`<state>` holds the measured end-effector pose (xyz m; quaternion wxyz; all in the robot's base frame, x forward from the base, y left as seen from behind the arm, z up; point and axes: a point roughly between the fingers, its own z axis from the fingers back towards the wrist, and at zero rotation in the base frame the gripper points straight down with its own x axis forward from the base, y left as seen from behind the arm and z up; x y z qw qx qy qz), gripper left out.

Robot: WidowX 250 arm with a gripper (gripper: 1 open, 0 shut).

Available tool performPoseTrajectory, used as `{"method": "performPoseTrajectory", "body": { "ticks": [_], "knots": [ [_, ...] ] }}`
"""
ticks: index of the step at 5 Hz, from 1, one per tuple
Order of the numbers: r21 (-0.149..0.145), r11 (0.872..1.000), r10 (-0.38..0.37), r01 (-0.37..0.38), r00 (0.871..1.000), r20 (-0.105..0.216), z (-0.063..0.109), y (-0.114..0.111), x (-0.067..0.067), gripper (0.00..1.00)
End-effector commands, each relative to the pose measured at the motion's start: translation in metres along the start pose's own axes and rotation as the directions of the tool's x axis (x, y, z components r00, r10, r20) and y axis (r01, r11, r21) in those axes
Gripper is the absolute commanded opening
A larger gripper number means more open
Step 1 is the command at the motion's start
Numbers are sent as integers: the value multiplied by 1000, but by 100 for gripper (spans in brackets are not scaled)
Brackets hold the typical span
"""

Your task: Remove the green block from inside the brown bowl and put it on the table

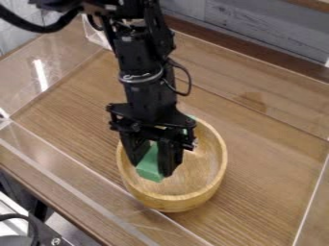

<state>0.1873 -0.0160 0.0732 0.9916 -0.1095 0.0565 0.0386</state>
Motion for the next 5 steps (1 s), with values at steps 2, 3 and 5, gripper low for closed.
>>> {"method": "performPoseTrajectory", "body": {
  "ticks": [2, 3, 5],
  "knots": [
    [-8, 1000, -1, 2, 1000, 22, 5, 2, 2, 0],
    [-12, 1000, -1, 1, 1000, 20, 4, 2, 2, 0],
    [-22, 1000, -2, 2, 1000, 27, 15, 4, -1, 0]
  ]
}}
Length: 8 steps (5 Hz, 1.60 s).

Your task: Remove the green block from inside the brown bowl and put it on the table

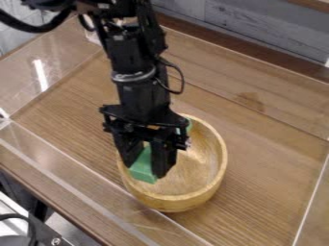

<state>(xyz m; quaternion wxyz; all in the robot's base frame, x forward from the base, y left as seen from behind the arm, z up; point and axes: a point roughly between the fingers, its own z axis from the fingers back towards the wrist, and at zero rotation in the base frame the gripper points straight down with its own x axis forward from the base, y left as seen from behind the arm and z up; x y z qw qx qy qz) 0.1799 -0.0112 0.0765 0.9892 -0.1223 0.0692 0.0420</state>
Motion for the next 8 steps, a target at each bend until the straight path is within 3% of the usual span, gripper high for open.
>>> {"method": "performPoseTrajectory", "body": {
  "ticks": [1, 3, 4, 8],
  "knots": [
    [-3, 1000, -11, 11, 998, 66, 23, 5, 5, 0],
    [7, 1000, 2, -3, 992, 124, 66, 45, 9, 0],
    [13, 1000, -8, 7, 990, 143, 71, 54, 9, 0],
    [63, 996, -72, 64, 990, 123, 44, 61, 4, 0]
  ]
}}
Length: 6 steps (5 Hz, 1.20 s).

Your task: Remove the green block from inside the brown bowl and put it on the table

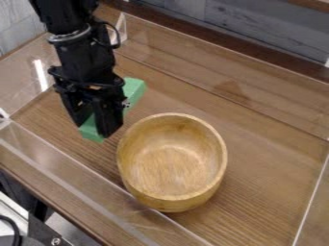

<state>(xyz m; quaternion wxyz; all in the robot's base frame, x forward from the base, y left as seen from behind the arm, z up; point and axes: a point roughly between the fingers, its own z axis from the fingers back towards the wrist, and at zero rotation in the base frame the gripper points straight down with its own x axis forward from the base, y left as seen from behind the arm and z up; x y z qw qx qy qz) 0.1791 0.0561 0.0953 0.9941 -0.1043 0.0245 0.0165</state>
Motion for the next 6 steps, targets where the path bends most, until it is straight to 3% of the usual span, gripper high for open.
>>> {"method": "performPoseTrajectory", "body": {
  "ticks": [1, 6],
  "knots": [
    [32, 999, -9, 8, 999, 40, 7, 2, 3, 0],
    [69, 998, 1, -5, 999, 53, 2, 8, 5, 0]
  ]
}}
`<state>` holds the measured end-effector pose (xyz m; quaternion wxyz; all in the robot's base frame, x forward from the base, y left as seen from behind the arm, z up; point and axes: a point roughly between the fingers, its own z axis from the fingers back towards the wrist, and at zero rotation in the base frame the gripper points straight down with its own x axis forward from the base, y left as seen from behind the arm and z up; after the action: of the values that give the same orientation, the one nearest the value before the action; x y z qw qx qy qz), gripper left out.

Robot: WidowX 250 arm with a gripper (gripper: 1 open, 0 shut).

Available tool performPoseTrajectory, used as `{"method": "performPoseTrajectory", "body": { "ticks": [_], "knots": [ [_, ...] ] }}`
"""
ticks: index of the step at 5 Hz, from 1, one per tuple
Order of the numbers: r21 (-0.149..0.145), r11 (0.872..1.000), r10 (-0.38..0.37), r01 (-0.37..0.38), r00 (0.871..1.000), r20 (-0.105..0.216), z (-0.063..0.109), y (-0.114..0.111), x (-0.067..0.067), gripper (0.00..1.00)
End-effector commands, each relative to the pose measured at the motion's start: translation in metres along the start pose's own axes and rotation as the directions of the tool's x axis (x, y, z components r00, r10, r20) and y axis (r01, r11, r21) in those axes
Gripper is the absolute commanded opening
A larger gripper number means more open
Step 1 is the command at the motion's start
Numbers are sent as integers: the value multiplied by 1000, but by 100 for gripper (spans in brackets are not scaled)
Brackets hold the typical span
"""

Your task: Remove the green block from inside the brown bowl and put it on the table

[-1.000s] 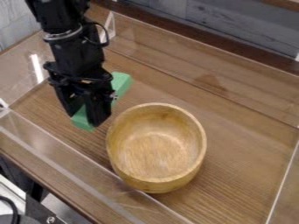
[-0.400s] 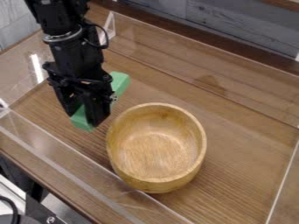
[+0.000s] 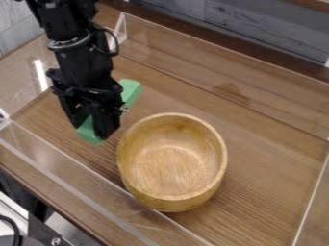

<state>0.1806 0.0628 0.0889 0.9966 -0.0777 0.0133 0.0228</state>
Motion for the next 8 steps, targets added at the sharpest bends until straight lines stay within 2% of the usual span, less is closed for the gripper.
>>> {"method": "performPoseTrajectory", "body": {
  "ticks": [1, 5, 6, 8],
  "knots": [
    [23, 1000, -5, 4, 1000, 31, 5, 3, 4, 0],
    [48, 999, 7, -9, 999, 39, 0, 8, 6, 0],
    [47, 999, 14, -16, 999, 44, 1, 11, 9, 100],
    [34, 999, 19, -20, 999, 49, -9, 15, 13, 100]
  ]
}}
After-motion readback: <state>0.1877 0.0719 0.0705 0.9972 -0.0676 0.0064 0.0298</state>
